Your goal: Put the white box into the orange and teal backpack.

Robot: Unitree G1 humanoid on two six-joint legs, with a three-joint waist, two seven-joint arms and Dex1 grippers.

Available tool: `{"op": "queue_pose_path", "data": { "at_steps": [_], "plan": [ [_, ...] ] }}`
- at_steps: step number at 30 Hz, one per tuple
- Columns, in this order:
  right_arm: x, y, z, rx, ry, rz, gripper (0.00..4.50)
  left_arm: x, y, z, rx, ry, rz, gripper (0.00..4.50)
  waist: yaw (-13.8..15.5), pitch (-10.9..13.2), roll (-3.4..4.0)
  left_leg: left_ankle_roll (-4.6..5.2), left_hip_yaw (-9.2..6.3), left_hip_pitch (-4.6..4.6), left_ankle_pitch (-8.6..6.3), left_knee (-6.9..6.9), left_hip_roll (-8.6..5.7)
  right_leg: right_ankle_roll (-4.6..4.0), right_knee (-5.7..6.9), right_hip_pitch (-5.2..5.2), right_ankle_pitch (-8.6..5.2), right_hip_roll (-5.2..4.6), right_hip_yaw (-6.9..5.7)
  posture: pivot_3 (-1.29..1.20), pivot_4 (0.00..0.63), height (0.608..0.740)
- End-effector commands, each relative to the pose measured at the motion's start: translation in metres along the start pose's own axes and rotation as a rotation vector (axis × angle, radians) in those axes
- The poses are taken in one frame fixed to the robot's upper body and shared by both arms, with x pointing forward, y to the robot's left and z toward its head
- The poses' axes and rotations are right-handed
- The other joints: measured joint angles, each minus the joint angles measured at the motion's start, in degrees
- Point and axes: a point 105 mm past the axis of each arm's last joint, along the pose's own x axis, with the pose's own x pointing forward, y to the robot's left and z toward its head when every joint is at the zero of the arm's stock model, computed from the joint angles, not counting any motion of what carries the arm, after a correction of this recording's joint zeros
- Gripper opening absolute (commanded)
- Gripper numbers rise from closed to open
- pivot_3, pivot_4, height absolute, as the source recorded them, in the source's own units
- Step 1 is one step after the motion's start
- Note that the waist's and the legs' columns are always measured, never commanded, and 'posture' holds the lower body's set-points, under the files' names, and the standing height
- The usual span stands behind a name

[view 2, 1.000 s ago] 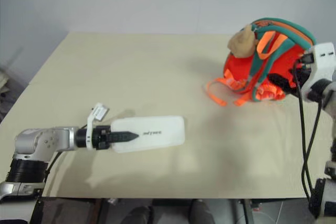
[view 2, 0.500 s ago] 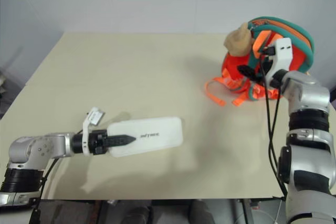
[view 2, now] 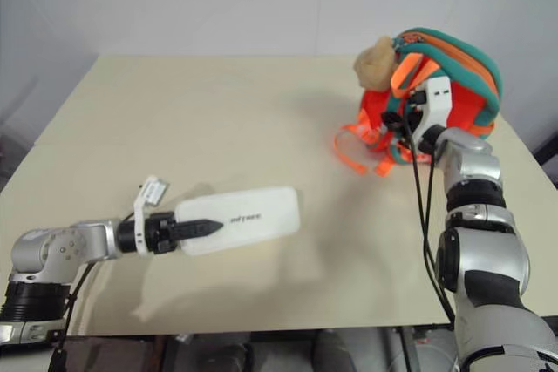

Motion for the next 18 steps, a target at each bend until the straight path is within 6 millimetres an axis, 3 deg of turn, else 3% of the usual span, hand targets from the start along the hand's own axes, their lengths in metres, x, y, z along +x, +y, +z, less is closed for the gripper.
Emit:
{"op": "queue_pose_path", "data": {
  "at_steps": [1,4,8,13,15,18],
  "plan": [
    [0.002,0.033,0.029,0.044,-0.092,0.223,0.55,-0.015,0.010,0.011,0.051,-0.052,0.076,1.26,-0.15,0.00,0.00,0.00,0.00,0.00,0.00,0.00,0.01,0.00,0.01,0.00,0.00,0.01,0.00,0.00,0.150,0.740],
    [-0.006,0.059,0.039,0.095,-0.101,0.399,0.55,-0.023,0.020,0.017,0.106,-0.082,0.129,1.26,-0.24,0.01,0.01,0.00,0.00,0.03,0.00,-0.01,0.10,0.00,0.06,-0.01,0.00,0.09,0.01,0.00,0.150,0.740],
    [-0.033,0.096,0.049,0.145,-0.072,0.618,0.55,-0.040,0.025,0.028,0.208,-0.151,0.160,1.26,0.06,0.01,0.01,0.00,-0.05,0.02,-0.01,-0.02,0.11,-0.01,0.04,-0.03,0.00,0.08,-0.02,0.00,0.150,0.740],
    [-0.091,0.142,0.056,0.199,0.028,0.894,0.55,-0.064,0.041,0.026,0.213,-0.199,0.253,1.26,0.53,0.03,0.05,0.16,-0.02,-0.05,-0.20,-0.04,0.10,-0.01,-0.03,-0.13,0.00,0.02,-0.05,0.00,0.150,0.740],
    [-0.124,0.164,0.059,0.235,0.093,1.048,0.55,-0.074,0.053,0.015,0.179,-0.198,0.311,1.26,0.72,0.03,0.05,0.22,-0.01,-0.07,-0.26,-0.06,0.11,-0.01,-0.06,-0.14,-0.01,0.00,-0.08,0.00,0.150,0.740],
    [-0.148,0.177,0.057,0.243,0.177,1.104,0.55,-0.081,0.062,0.001,0.158,-0.180,0.348,1.26,0.77,0.03,0.04,0.29,0.05,-0.03,-0.37,-0.05,0.17,-0.06,-0.07,-0.13,-0.04,0.02,-0.09,0.00,0.150,0.740]
  ]
}}
